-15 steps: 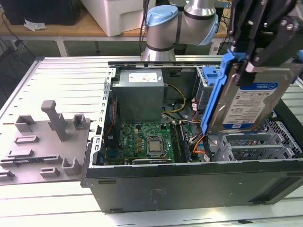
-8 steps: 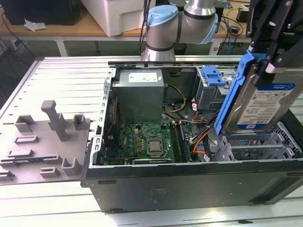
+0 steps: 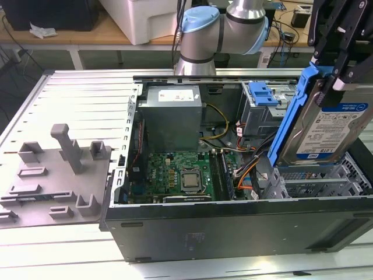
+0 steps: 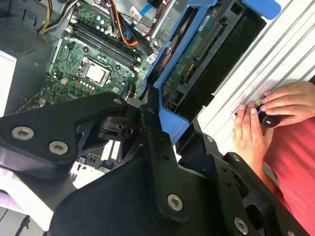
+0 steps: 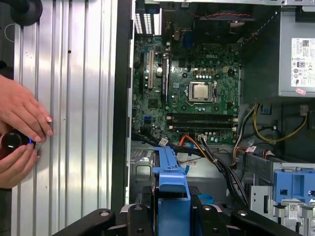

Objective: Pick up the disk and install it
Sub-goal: 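Insert the disk into the insertion slot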

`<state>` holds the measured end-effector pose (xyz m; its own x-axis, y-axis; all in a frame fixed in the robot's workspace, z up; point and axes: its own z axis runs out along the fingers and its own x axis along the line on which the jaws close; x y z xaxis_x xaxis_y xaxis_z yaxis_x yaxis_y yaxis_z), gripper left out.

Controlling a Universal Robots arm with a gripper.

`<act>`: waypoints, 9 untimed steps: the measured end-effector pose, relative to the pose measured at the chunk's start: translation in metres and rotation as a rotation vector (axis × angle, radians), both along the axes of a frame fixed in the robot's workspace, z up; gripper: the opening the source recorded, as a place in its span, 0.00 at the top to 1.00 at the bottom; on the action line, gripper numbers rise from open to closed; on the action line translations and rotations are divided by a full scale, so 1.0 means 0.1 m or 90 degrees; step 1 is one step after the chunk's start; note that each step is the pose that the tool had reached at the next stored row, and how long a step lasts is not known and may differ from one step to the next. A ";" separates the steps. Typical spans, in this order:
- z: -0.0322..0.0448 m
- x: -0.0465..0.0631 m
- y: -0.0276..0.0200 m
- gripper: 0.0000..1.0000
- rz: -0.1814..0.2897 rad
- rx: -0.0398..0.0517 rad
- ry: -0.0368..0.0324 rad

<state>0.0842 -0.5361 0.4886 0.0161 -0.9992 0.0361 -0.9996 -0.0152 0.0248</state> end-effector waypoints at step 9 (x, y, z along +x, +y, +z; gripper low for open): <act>0.000 0.03 0.000 0.63 0.000 0.0000 -0.0007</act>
